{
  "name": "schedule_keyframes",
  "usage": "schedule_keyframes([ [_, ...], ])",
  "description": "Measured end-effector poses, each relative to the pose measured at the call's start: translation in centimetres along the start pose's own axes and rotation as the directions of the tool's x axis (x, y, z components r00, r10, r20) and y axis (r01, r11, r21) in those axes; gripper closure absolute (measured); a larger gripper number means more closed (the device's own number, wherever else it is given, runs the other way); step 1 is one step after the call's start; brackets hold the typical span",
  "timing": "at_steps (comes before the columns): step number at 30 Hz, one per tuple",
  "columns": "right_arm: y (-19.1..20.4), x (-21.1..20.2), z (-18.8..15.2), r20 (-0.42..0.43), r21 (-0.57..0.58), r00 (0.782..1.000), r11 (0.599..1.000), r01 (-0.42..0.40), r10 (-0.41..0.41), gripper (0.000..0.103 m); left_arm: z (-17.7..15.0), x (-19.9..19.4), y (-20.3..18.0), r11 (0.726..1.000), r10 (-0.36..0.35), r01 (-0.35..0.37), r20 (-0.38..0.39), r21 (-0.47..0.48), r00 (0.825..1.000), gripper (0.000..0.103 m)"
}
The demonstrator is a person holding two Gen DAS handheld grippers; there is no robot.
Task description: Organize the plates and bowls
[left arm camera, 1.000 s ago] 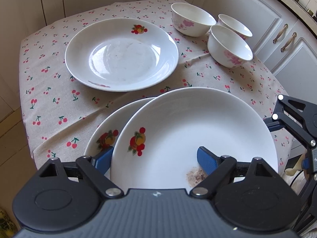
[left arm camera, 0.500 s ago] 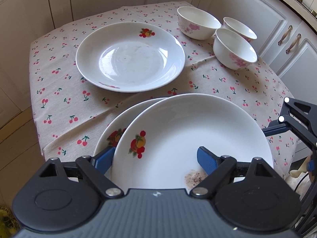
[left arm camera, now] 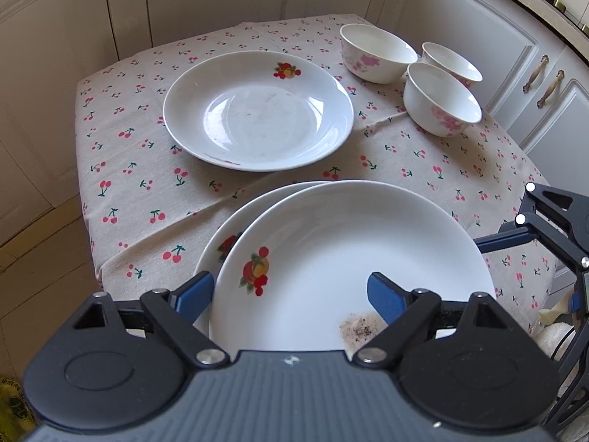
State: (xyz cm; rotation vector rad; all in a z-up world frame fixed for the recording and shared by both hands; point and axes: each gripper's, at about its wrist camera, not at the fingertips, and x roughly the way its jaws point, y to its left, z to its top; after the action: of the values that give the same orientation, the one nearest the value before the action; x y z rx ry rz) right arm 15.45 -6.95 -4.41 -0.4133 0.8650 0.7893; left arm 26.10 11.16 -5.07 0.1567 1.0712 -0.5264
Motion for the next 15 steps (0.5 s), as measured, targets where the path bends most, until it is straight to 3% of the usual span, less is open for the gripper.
schedule_keyframes([
  [15,-2.0,-1.1,-1.2,0.002,0.049,0.999,0.997,0.051,-0.051,0.0,-0.2,-0.9,0.3,0.999,0.044,-0.044,0.049,-0.001,0.998,0.012],
])
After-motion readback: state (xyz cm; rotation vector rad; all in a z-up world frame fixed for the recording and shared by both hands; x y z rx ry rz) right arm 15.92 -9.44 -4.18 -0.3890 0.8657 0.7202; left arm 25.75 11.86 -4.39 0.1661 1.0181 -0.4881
